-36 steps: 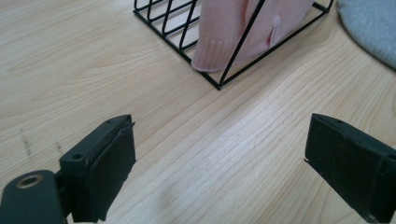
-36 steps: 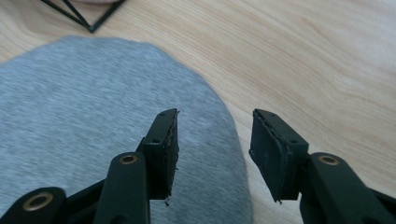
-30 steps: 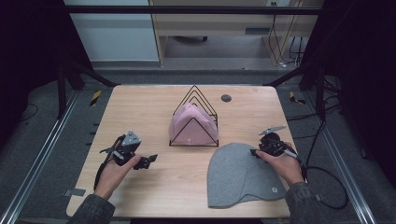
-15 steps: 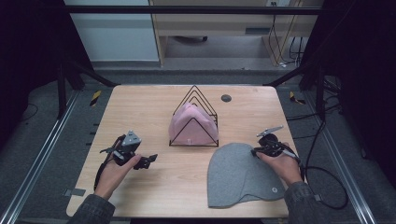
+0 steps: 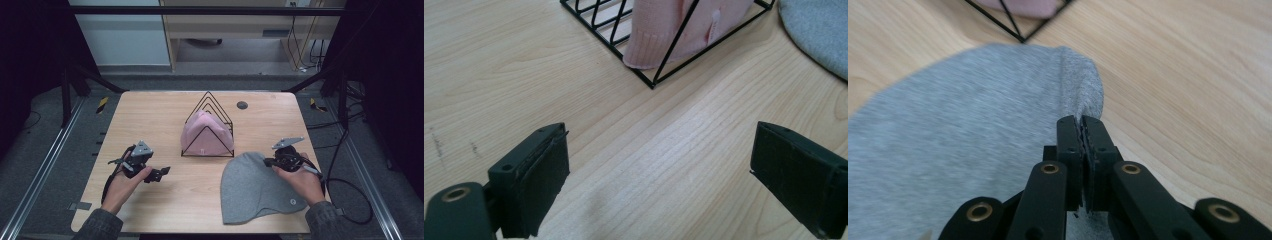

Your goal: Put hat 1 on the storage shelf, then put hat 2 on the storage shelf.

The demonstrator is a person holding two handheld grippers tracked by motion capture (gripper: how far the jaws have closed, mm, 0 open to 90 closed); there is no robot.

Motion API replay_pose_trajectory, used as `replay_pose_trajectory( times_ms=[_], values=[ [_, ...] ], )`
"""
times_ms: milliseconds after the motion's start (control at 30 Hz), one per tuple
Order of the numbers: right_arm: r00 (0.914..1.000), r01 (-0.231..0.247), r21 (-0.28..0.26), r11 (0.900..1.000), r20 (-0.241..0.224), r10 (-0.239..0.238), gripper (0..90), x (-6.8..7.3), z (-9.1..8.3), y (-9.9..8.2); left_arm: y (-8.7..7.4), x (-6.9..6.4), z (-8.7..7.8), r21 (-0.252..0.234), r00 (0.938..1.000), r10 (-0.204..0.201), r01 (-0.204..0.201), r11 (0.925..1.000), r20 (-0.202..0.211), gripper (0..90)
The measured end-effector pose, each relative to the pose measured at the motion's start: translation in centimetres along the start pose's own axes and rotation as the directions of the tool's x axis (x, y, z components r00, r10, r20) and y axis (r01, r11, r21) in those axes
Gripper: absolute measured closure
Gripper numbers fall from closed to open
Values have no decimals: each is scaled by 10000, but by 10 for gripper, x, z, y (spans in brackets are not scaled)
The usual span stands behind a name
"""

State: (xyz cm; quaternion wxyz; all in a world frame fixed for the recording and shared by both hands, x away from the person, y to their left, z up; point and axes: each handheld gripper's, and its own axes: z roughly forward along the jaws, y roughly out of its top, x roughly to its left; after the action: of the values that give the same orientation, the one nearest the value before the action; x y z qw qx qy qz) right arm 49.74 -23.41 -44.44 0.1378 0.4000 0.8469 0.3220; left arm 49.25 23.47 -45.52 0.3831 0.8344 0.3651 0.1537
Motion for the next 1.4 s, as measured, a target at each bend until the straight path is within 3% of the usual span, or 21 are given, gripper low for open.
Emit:
replay_pose_trajectory(
  times_ms=[67, 300, 467, 567, 633, 700, 733, 767, 900, 1100, 1233, 1400],
  values=[
    [9990, 428, -380, 9984, -128, -433, 878, 12, -14, 6, 1, -3, 0, 5, 9999, -3, 3, 10000, 144, 81],
    [9938, 1053, -780, 9914, -270, -1077, 878, 36, -39, 22, 1, -14, -2, -10, 9985, -9, 10, 10000, 555, 83],
    [9852, 1626, -1193, 9794, -341, -1677, 879, 57, -54, 43, 1, -27, -6, -57, 9950, 140, -135, 9999, 992, 98],
    [9759, 2075, -1398, 9682, -386, -2148, 879, 73, -64, 57, 1, -35, -8, -104, 9926, 300, -289, 9995, 1178, 99],
    [9652, 2479, -1633, 9549, -435, -2580, 879, 89, -73, 73, 1, -42, -8, -167, 9887, 394, -374, 9992, 1447, 102],
    [9618, 2592, -1689, 9509, -442, -2701, 880, 95, -75, 78, 2, -44, -8, -168, 9880, 449, -429, 9989, 1479, 102],
    [9528, 2875, -1766, 9414, -476, -2999, 880, 105, -79, 87, 1, -48, -6, -155, 9858, 487, -468, 9988, 1606, 102],
    [9528, 2875, -1766, 9414, -476, -2999, 880, 105, -79, 87, 1, -48, -6, -155, 9858, 487, -468, 9988, 1606, 102],
    [9335, 3411, -1776, 9231, -517, -3548, 880, 123, -81, 108, 2, -53, -6, -257, 9810, 644, -607, 9978, 1830, 102],
    [9161, 3800, -1801, 9073, -624, -3960, 881, 138, -81, 129, 3, -54, -8, -479, 9755, 684, -597, 9971, 2090, 102],
    [9104, 3920, -1846, 9012, -629, -4089, 880, 144, -82, 137, 3, -55, -7, -506, 9751, 689, -595, 9969, 2108, 103],
    [9019, 4105, -1945, 8909, -578, -4281, 881, 152, -86, 150, 5, -57, -6, -674, 9690, 624, -475, 9966, 2392, 116]
  ],
)
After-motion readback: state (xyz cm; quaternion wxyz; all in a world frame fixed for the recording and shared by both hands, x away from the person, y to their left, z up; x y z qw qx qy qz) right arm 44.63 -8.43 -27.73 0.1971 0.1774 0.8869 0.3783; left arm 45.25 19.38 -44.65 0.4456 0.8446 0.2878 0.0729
